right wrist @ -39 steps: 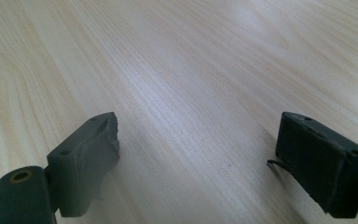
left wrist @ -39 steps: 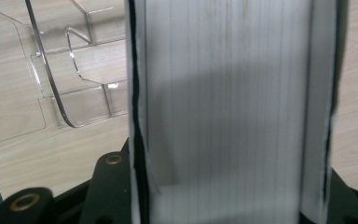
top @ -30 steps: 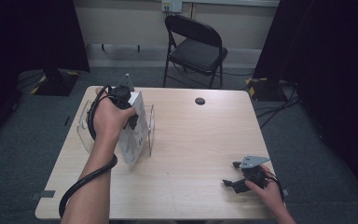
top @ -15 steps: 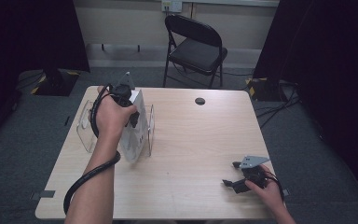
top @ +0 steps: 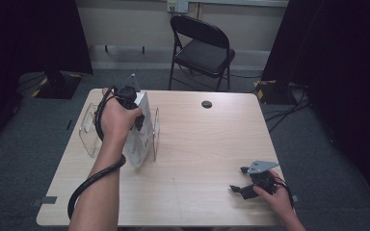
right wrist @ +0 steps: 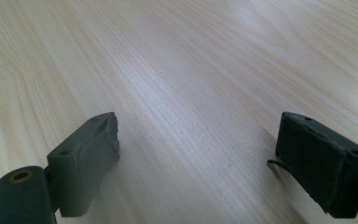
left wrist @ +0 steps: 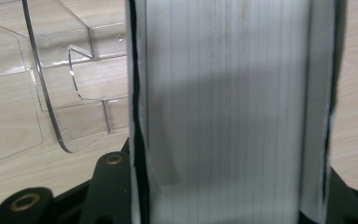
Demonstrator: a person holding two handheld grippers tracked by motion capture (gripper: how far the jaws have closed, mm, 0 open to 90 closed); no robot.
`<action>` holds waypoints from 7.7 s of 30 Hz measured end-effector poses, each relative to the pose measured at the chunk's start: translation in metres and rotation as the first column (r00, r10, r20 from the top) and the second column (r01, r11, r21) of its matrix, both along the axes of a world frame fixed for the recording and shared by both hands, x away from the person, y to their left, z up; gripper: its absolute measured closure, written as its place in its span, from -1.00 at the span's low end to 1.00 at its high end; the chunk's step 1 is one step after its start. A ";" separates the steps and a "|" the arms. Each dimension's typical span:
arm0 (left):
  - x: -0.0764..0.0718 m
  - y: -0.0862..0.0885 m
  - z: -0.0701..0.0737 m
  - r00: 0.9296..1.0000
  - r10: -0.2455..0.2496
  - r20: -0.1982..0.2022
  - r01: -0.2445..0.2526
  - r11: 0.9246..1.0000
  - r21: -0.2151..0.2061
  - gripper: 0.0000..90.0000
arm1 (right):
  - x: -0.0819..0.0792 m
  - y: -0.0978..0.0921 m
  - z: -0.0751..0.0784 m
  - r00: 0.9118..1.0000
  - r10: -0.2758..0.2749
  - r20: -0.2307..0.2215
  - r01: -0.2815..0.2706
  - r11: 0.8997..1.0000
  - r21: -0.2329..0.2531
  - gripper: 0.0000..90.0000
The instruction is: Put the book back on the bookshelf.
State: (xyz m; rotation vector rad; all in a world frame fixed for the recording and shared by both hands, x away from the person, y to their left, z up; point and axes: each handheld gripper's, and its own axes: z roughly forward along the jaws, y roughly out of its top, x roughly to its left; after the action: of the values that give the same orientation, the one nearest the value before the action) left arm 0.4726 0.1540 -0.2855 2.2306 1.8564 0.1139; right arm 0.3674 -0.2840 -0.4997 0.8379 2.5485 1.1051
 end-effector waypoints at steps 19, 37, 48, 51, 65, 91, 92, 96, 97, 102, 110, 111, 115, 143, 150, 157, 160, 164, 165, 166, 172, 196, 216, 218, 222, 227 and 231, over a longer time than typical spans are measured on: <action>0.007 -0.001 -0.005 1.000 0.020 0.012 -0.020 1.000 0.006 0.18 | 0.000 0.000 0.000 1.000 0.000 0.000 0.000 1.000 0.000 -0.72; 0.012 -0.001 -0.009 0.999 0.035 0.023 -0.036 0.999 0.013 0.18 | 0.000 0.000 0.000 1.000 0.002 -0.001 -0.002 1.000 0.000 -0.72; 0.017 -0.004 -0.013 0.997 0.070 0.037 -0.070 0.998 0.005 0.18 | 0.000 0.000 0.000 1.000 0.002 0.000 -0.002 1.000 0.000 -0.73; 0.018 -0.006 -0.013 0.997 0.071 0.032 -0.071 0.997 0.016 0.18 | 0.000 0.000 0.000 1.000 0.003 0.001 -0.003 1.000 0.000 -0.72; 0.024 -0.010 -0.018 0.997 0.070 0.029 -0.070 0.997 0.030 0.17 | 0.000 0.000 0.000 1.000 0.004 0.000 -0.004 1.000 0.000 -0.73; 0.030 -0.015 -0.027 0.997 0.078 0.027 -0.079 0.996 0.032 0.17 | 0.001 0.000 0.000 1.000 0.010 0.001 -0.010 1.000 -0.003 -0.73; 0.030 -0.015 -0.027 0.997 0.077 0.030 -0.078 0.996 0.034 0.17 | 0.001 0.000 0.000 1.000 0.009 0.000 -0.009 1.000 -0.003 -0.73; 0.029 -0.017 -0.028 0.996 0.082 0.037 -0.083 0.996 0.032 0.17 | 0.001 0.000 0.000 1.000 0.009 0.000 -0.009 1.000 -0.004 -0.73; 0.029 -0.017 -0.028 0.995 0.088 0.041 -0.089 0.996 0.029 0.17 | 0.001 0.000 0.000 1.000 0.009 0.000 -0.009 1.000 -0.004 -0.73; 0.028 -0.018 -0.028 0.995 0.083 0.049 -0.085 0.996 0.040 0.17 | 0.001 0.000 0.000 1.000 0.009 0.001 -0.009 1.000 -0.004 -0.73; 0.026 -0.018 -0.029 0.995 0.079 0.062 -0.081 0.996 0.031 0.15 | 0.001 0.000 0.000 1.000 0.009 0.000 -0.009 1.000 -0.004 -0.73; 0.026 -0.018 -0.029 0.994 0.080 0.068 -0.082 0.996 0.028 0.15 | 0.001 0.000 0.000 1.000 0.010 0.001 -0.010 1.000 -0.004 -0.73; 0.024 -0.016 -0.029 0.994 0.073 0.076 -0.075 0.997 0.021 0.14 | 0.001 0.000 0.000 1.000 0.009 0.001 -0.009 1.000 -0.002 -0.73; 0.015 -0.009 -0.024 0.988 0.031 0.152 -0.027 0.999 -0.031 -0.09 | 0.001 0.000 0.000 1.000 0.010 0.000 -0.010 1.000 -0.002 -0.73; 0.013 -0.008 -0.024 0.986 0.020 0.164 -0.014 0.999 -0.043 -0.15 | 0.001 0.000 0.000 1.000 0.009 0.000 -0.009 1.000 -0.001 -0.74; 0.012 -0.009 -0.023 0.987 0.006 0.163 0.002 0.999 -0.051 -0.18 | 0.001 0.001 0.000 1.000 0.009 0.000 -0.009 1.000 -0.001 -0.73; 0.010 -0.010 -0.023 0.985 0.014 0.174 -0.004 0.998 -0.055 -0.21 | 0.001 0.001 0.000 1.000 0.010 0.001 -0.010 1.000 -0.001 -0.73; 0.009 -0.008 -0.023 0.983 0.018 0.184 -0.006 0.998 -0.062 -0.26 | 0.001 0.001 0.000 1.000 0.014 0.003 -0.014 1.000 -0.002 -0.73; 0.009 -0.008 -0.023 0.983 0.018 0.184 -0.006 0.998 -0.062 -0.28 | 0.001 0.001 0.000 1.000 0.014 0.003 -0.014 1.000 -0.002 -0.73; 0.008 -0.007 -0.023 0.981 0.008 0.195 0.002 0.999 -0.053 -0.31 | 0.001 0.001 0.000 1.000 0.014 0.003 -0.014 1.000 -0.002 -0.73; 0.006 -0.006 -0.023 0.982 0.001 0.190 0.011 0.998 -0.065 -0.32 | 0.001 0.001 0.000 1.000 0.015 0.005 -0.015 1.000 0.000 -0.73; -0.011 0.001 -0.023 0.975 -0.045 0.216 0.060 0.996 -0.065 -0.53 | 0.001 0.001 0.000 1.000 0.014 0.002 -0.014 1.000 -0.001 -0.74; -0.025 0.005 -0.024 0.966 -0.119 0.231 0.133 0.990 -0.046 -0.64 | 0.001 0.001 0.000 1.000 0.014 0.002 -0.014 1.000 0.000 -0.73; -0.026 0.006 -0.025 0.966 -0.117 0.233 0.130 0.991 -0.040 -0.65 | 0.001 0.002 0.000 1.000 0.014 0.003 -0.014 1.000 0.000 -0.74; -0.029 0.008 -0.025 0.963 -0.147 0.225 0.157 0.987 -0.029 -0.65 | 0.001 0.002 0.000 1.000 0.013 0.000 -0.013 1.000 0.001 -0.74; -0.034 0.010 -0.025 0.962 -0.161 0.221 0.172 0.985 -0.032 -0.66 | 0.001 0.001 0.000 1.000 0.013 0.002 -0.013 1.000 -0.001 -0.73; -0.037 0.009 -0.025 0.960 -0.168 0.223 0.182 0.983 -0.040 -0.65 | 0.001 0.001 0.000 1.000 0.015 0.002 -0.015 1.000 -0.001 -0.73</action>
State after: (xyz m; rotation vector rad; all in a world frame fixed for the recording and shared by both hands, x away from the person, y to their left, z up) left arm 0.4359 0.1634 -0.3105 2.2287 1.5232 0.2571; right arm 0.3685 -0.2826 -0.5001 0.8189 2.5572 1.1090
